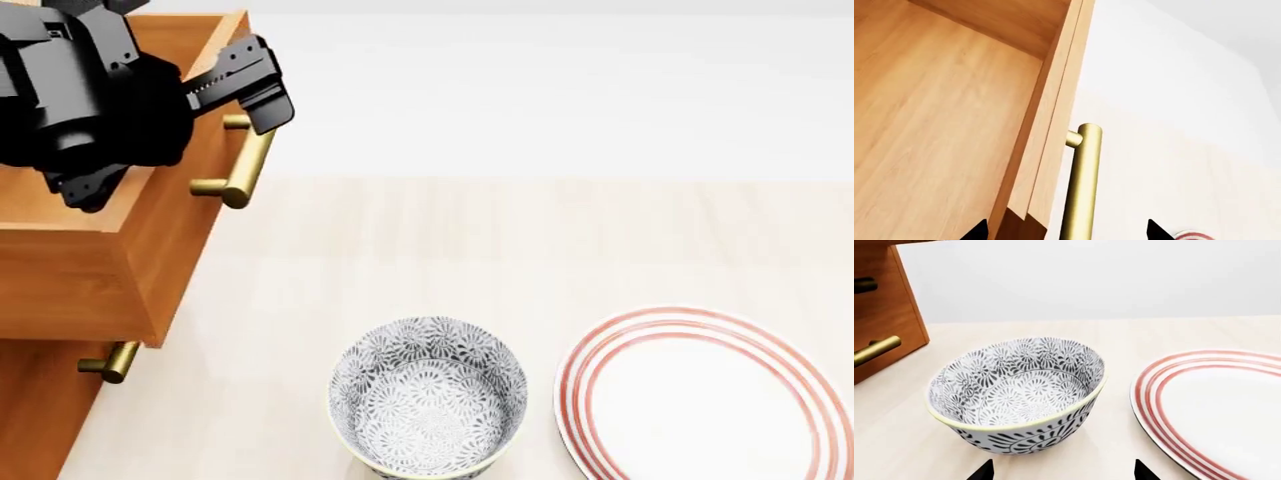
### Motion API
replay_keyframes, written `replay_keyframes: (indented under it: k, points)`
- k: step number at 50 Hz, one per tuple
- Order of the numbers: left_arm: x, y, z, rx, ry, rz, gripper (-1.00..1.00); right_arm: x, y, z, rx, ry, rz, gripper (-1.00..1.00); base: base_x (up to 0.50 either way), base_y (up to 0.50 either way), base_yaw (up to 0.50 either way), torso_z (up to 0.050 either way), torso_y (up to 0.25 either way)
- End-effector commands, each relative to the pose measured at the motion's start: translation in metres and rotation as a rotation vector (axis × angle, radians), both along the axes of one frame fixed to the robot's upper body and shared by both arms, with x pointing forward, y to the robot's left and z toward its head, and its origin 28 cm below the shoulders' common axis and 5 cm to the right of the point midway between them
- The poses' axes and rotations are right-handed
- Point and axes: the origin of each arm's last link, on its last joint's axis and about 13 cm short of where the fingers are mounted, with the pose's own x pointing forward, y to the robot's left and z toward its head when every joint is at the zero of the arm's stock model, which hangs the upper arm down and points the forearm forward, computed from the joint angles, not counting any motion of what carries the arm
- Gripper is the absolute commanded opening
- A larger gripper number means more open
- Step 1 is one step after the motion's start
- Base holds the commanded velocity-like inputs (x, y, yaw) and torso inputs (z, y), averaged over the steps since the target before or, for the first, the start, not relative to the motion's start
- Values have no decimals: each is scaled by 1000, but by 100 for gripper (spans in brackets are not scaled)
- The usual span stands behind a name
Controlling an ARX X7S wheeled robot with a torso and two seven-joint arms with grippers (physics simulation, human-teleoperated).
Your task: Open the top drawer of the cabinet.
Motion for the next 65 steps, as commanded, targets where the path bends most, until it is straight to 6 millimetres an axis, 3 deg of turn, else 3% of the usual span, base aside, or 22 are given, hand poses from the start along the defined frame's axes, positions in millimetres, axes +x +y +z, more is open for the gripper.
replay_keyframes:
  k: [1, 45, 65]
  points:
    - [-4, -23, -3, -61, 4, -94, 100, 4, 1, 3, 14, -20, -4, 100, 0, 0, 0, 0, 0]
    - [-23, -66, 11, -96, -40, -250, 100, 2, -1, 3, 12, -22, 11, 100, 0, 0, 0, 0, 0]
    - [-44, -90, 16, -98, -81, -360, 100, 1, -1, 2, 8, -21, 23, 100, 0, 0, 0, 0, 0]
